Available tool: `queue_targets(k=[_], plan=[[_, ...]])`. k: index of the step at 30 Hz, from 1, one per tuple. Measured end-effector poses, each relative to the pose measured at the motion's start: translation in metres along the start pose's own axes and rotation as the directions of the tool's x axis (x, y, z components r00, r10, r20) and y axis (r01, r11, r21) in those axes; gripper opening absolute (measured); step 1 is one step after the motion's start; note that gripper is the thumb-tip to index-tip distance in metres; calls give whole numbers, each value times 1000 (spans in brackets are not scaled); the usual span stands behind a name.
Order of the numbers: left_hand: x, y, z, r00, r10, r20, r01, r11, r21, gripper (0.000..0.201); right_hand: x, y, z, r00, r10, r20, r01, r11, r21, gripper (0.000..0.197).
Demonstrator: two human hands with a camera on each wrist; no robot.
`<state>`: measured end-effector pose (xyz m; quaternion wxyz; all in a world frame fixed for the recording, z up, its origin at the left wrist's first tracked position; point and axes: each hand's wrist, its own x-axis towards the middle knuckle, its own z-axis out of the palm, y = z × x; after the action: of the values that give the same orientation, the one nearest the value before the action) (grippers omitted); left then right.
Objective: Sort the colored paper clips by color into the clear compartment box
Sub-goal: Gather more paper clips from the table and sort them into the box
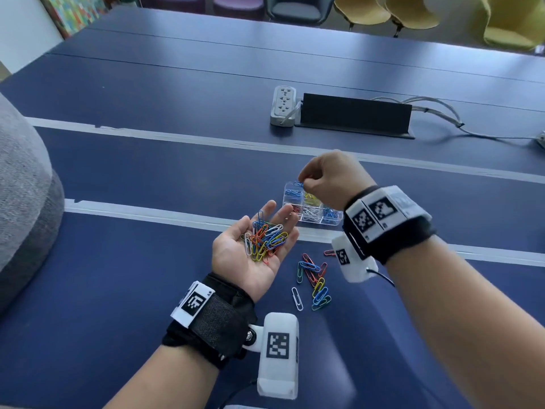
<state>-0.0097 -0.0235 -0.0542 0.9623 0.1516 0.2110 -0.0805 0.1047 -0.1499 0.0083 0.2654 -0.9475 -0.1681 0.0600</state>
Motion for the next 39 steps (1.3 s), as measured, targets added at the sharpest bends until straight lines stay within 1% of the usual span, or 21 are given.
queue_targets(k=[3, 6, 10, 12, 15, 16, 17, 20, 21, 22, 24, 26, 28, 30, 32, 36, 39], plan=[[-2, 3, -2, 1000, 4, 14, -4, 1000, -3, 44, 18, 5, 10, 998, 24, 55, -18, 994, -111, 23], [-4, 9, -6, 999, 24, 26, -24, 1000, -14, 44, 26, 4, 17, 994, 26, 104, -8, 986, -164, 20], [-3, 15, -9, 999, 34, 40, -33, 999, -28, 44, 26, 4, 18, 995, -8, 94, 22, 989, -150, 24], [-3, 14, -9, 998, 33, 45, -31, 999, -36, 44, 25, 5, 16, 996, 6, 94, 7, 990, -138, 27], [-1, 11, -7, 998, 17, 56, -15, 999, -34, 44, 20, 8, 15, 990, 32, 138, -10, 987, -160, 34], [0, 10, -6, 998, 12, 57, -10, 999, -31, 44, 18, 8, 14, 990, 34, 137, -12, 987, -159, 36], [0, 9, -5, 998, 9, 57, -7, 1000, -28, 44, 15, 8, 12, 994, 25, 109, -10, 991, -136, 38], [0, 8, 0, 998, -5, 55, 6, 1000, -24, 43, 5, 6, 3, 999, -21, -40, 21, 1000, 6, 34], [0, 7, 2, 998, -12, 58, 14, 1000, -27, 44, 0, 4, 1, 997, -50, -56, 53, 998, 45, 30], [0, 6, 4, 998, -18, 63, 20, 999, -26, 45, -5, 2, -1, 995, -92, -46, 96, 993, 76, 25], [-1, 6, 8, 997, -21, 73, 23, 999, -26, 49, -21, -5, -5, 979, -200, 27, 195, 973, 126, 18], [-2, 5, 12, 997, -5, 82, 7, 1000, -30, 53, -36, -10, -9, 943, -306, 131, 288, 947, 141, 15], [-4, 5, 17, 996, 15, 91, -12, 999, -34, 56, -46, -11, -10, 907, -357, 226, 342, 934, 102, 17], [-6, 5, 19, 996, 10, 87, -9, 1000, -16, 61, -51, -11, -8, 883, -367, 292, 366, 929, 60, 23], [-8, 5, 20, 997, 2, 75, -2, 1000, 0, 60, -52, -10, -7, 885, -361, 293, 363, 931, 50, 24], [-9, 3, 21, 997, 2, 83, 0, 1000, -31, 59, -52, -5, -7, 904, -357, 234, 354, 933, 59, 15], [-7, 2, 21, 997, -1, 75, 4, 999, -33, 61, -53, -1, -7, 907, -377, 187, 363, 926, 103, 14]])
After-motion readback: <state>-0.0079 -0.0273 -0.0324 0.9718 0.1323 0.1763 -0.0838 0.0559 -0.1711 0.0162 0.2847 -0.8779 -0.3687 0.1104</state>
